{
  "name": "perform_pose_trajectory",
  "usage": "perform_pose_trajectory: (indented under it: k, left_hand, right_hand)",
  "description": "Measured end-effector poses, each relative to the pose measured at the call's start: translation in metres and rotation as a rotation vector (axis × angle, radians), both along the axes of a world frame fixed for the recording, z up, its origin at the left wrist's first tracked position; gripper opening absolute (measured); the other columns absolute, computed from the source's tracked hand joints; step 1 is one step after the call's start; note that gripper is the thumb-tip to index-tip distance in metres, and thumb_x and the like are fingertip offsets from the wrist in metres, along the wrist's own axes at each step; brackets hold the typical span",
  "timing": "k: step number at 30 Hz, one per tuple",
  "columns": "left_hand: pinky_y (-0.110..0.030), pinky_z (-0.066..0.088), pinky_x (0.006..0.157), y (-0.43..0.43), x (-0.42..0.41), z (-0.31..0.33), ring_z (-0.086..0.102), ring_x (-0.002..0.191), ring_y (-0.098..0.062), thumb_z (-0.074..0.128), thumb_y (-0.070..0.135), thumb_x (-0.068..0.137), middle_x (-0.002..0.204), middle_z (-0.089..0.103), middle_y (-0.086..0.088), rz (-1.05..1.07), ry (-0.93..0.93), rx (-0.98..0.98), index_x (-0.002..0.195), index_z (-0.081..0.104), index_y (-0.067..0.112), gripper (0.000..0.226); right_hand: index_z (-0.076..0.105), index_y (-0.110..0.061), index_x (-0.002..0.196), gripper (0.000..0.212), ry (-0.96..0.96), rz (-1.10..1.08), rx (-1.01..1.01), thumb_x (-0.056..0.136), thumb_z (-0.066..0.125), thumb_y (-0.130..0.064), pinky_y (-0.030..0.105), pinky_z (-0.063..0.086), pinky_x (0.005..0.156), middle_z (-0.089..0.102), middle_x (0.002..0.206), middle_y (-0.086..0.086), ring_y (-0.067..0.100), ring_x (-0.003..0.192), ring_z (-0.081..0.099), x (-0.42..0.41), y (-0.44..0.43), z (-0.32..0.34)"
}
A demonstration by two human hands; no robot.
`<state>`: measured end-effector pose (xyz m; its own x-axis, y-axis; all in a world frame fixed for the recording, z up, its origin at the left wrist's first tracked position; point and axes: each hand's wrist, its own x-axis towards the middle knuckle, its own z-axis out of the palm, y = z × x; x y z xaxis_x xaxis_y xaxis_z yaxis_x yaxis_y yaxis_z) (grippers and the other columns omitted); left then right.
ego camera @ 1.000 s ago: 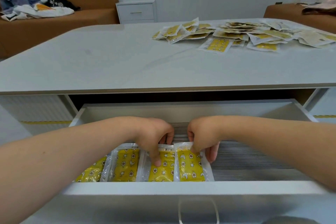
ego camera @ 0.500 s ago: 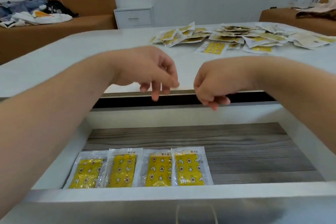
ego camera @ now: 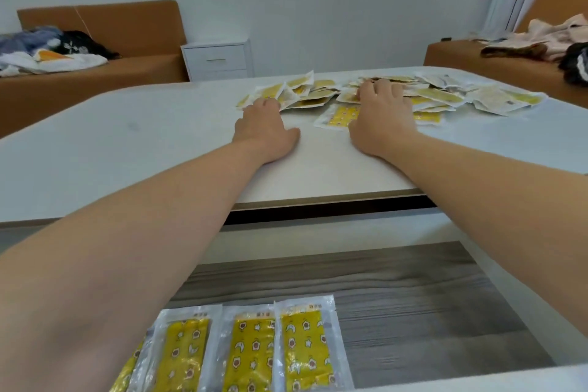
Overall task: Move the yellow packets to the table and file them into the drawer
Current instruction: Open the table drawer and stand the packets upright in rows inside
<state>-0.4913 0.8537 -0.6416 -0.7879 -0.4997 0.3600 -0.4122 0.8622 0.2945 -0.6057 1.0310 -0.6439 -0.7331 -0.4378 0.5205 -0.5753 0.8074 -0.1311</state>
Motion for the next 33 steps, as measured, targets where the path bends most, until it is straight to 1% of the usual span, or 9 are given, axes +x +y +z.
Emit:
perform_pose_trajectory:
  k: [4, 7, 9, 13, 16, 20, 22, 29, 33]
  left_hand:
    - [-0.047, 0.036, 0.108, -0.008, -0.023, -0.002, 0.036, 0.141, -0.028, 0.056, 0.061, 0.087, 0.154, 0.038, -0.002, 0.038, -0.072, -0.043, 0.149, 0.039, 0.016, 0.078]
    - [-0.048, 0.031, 0.113, -0.018, -0.035, -0.001, 0.024, 0.149, -0.025, 0.053, 0.067, 0.087, 0.164, 0.024, -0.002, 0.03, -0.122, -0.055, 0.153, 0.033, 0.019, 0.085]
    - [-0.047, 0.027, 0.116, -0.025, -0.044, 0.0, 0.017, 0.153, -0.023, 0.052, 0.068, 0.087, 0.167, 0.014, -0.002, 0.036, -0.131, -0.071, 0.156, 0.027, 0.02, 0.088]
    - [-0.05, 0.027, 0.116, -0.039, -0.06, 0.0, 0.016, 0.153, -0.024, 0.046, 0.075, 0.086, 0.169, 0.009, 0.001, 0.116, -0.204, -0.018, 0.158, 0.019, 0.023, 0.093]
    - [-0.05, 0.032, 0.113, -0.044, -0.067, -0.002, 0.029, 0.149, -0.027, 0.038, 0.081, 0.084, 0.166, 0.022, 0.002, 0.14, -0.29, 0.016, 0.158, 0.022, 0.025, 0.094]
    - [-0.047, 0.039, 0.104, -0.042, -0.066, -0.006, 0.044, 0.137, -0.031, 0.037, 0.082, 0.083, 0.153, 0.045, -0.003, 0.168, -0.261, -0.017, 0.148, 0.038, 0.022, 0.088]
    - [-0.048, 0.04, 0.101, -0.038, -0.063, -0.006, 0.045, 0.132, -0.033, 0.039, 0.079, 0.085, 0.145, 0.051, -0.007, 0.199, -0.25, -0.062, 0.14, 0.047, 0.019, 0.082]
    - [-0.045, 0.038, 0.1, -0.022, -0.048, -0.001, 0.04, 0.126, -0.034, 0.036, 0.074, 0.09, 0.132, 0.05, -0.013, 0.253, -0.268, -0.216, 0.128, 0.062, 0.019, 0.072]
    - [-0.046, 0.041, 0.101, -0.026, -0.046, -0.005, 0.042, 0.13, -0.03, 0.043, 0.066, 0.091, 0.135, 0.052, -0.01, 0.196, -0.172, -0.149, 0.124, 0.064, 0.015, 0.065]
  right_hand:
    - [0.047, -0.012, 0.136, 0.051, 0.015, 0.073, 0.048, 0.087, 0.051, -0.026, 0.048, 0.032, 0.11, 0.044, 0.143, 0.013, 0.034, 0.135, 0.036, -0.016, -0.009, 0.001]
    - [0.047, -0.016, 0.137, 0.051, -0.001, 0.129, 0.101, 0.088, 0.049, -0.029, 0.049, 0.028, 0.113, 0.039, 0.151, 0.013, 0.033, 0.142, 0.031, -0.029, -0.017, 0.003]
    - [0.043, -0.017, 0.142, 0.055, -0.023, 0.15, 0.091, 0.089, 0.048, -0.03, 0.049, 0.025, 0.116, 0.036, 0.155, 0.013, 0.032, 0.146, 0.028, -0.038, -0.021, 0.004]
    - [0.032, -0.012, 0.152, 0.063, -0.051, 0.121, 0.105, 0.094, 0.041, -0.035, 0.052, 0.02, 0.121, 0.032, 0.159, 0.012, 0.03, 0.151, 0.022, -0.057, -0.031, 0.001]
    - [0.025, -0.008, 0.157, 0.067, -0.128, 0.071, 0.145, 0.097, 0.034, -0.037, 0.055, 0.014, 0.123, 0.031, 0.162, 0.013, 0.031, 0.154, 0.015, -0.068, -0.036, -0.001]
    - [0.042, -0.007, 0.145, 0.055, -0.06, -0.01, 0.205, 0.094, 0.038, -0.027, 0.054, 0.028, 0.112, 0.049, 0.145, 0.015, 0.036, 0.137, 0.041, -0.066, -0.035, 0.0]
    - [0.05, -0.007, 0.137, 0.049, -0.021, -0.017, 0.221, 0.092, 0.043, -0.024, 0.053, 0.031, 0.107, 0.051, 0.138, 0.015, 0.037, 0.13, 0.046, -0.064, -0.033, 0.001]
    - [0.067, -0.013, 0.112, 0.03, 0.057, 0.004, 0.269, 0.088, 0.048, -0.013, 0.049, 0.033, 0.103, 0.055, 0.124, 0.012, 0.035, 0.119, 0.05, -0.053, -0.025, 0.007]
    - [0.069, -0.012, 0.109, 0.029, 0.177, 0.062, 0.256, 0.087, 0.05, -0.006, 0.047, 0.035, 0.099, 0.061, 0.113, 0.012, 0.036, 0.111, 0.055, -0.045, -0.025, 0.008]
